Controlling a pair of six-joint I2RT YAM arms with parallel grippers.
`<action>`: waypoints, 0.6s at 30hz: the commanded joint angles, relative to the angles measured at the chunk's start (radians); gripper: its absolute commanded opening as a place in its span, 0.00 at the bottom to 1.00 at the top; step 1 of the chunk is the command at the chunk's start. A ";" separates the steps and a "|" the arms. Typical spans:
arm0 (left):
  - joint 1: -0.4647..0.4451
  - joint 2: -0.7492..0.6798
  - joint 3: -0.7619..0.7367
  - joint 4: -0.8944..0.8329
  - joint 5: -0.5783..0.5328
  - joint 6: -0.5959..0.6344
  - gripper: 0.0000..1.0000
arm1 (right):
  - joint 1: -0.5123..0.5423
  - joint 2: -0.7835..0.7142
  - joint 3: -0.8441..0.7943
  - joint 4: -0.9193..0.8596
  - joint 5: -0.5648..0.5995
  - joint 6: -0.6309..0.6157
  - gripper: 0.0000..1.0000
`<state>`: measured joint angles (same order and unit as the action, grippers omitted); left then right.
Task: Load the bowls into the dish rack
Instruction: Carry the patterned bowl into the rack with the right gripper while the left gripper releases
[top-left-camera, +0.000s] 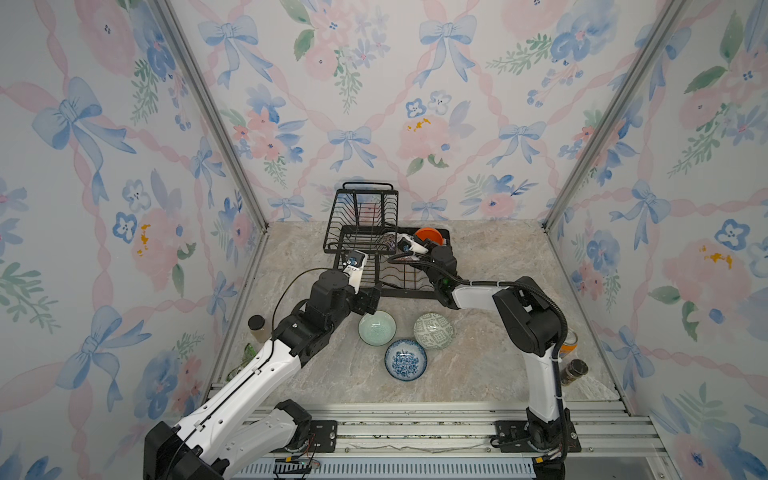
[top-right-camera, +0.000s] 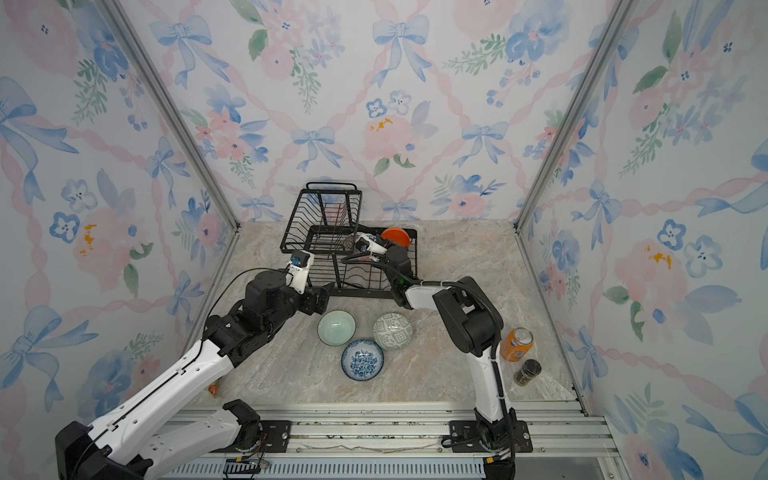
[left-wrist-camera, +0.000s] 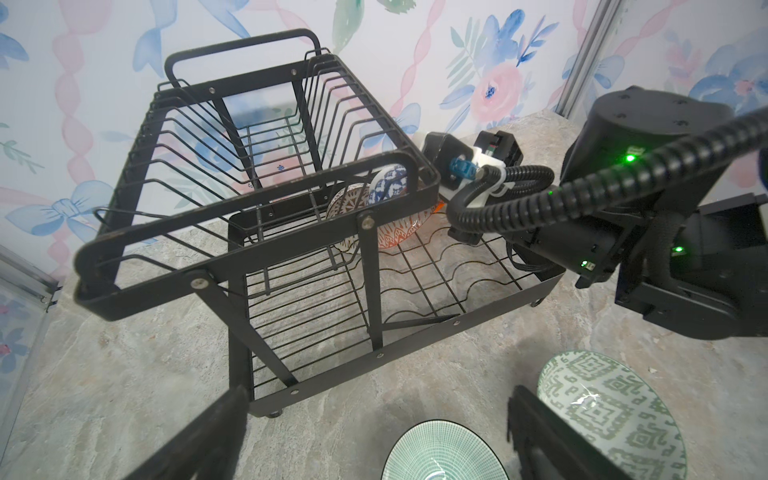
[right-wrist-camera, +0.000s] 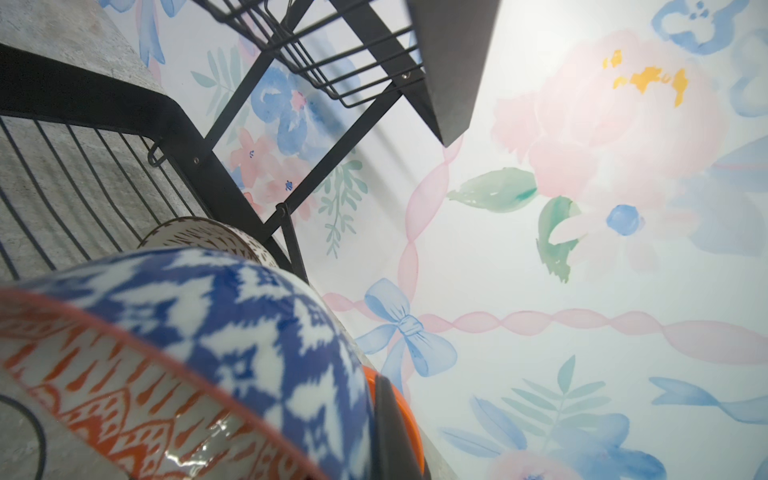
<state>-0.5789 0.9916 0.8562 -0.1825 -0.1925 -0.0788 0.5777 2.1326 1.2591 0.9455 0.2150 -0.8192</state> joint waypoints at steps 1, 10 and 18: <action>0.008 -0.015 -0.012 -0.008 0.018 -0.014 0.98 | 0.005 0.017 -0.030 0.212 0.002 -0.064 0.00; 0.007 0.003 -0.004 -0.006 0.032 -0.018 0.98 | 0.028 0.053 -0.059 0.271 -0.026 -0.207 0.00; 0.008 0.005 0.001 -0.007 0.043 -0.020 0.98 | 0.062 0.116 0.014 0.248 -0.046 -0.292 0.00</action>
<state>-0.5789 0.9958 0.8562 -0.1825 -0.1635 -0.0826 0.6250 2.2303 1.2232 1.1236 0.1871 -1.0725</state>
